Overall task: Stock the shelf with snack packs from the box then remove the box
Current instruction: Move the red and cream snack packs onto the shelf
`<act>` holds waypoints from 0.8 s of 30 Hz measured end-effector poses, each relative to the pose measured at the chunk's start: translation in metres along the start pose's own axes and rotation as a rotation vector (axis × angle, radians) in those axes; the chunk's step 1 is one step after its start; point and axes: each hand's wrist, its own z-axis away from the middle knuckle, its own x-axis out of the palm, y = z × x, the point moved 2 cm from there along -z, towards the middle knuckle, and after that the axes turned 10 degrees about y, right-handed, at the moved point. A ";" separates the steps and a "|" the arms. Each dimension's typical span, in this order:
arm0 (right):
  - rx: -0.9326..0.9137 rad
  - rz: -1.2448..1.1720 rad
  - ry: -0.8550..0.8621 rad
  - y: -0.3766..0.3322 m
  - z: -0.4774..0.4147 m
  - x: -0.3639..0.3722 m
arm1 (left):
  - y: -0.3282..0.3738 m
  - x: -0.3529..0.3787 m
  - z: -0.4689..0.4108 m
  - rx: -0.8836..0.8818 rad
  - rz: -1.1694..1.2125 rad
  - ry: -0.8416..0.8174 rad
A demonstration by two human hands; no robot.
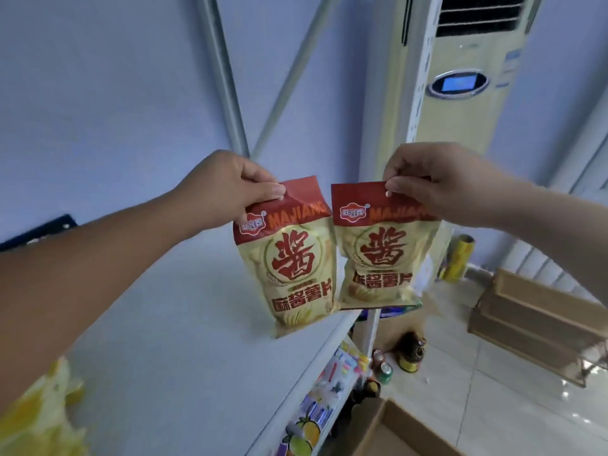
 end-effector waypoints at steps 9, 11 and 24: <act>-0.131 -0.095 -0.020 -0.118 -0.069 0.089 | -0.093 -0.139 0.015 -0.085 -0.090 0.164; -0.171 -0.107 -0.035 -0.141 -0.080 0.113 | -0.117 -0.162 0.021 -0.109 -0.119 0.201; -0.439 -0.151 -0.187 -0.245 -0.178 0.259 | -0.242 -0.243 0.055 -0.335 -0.260 0.421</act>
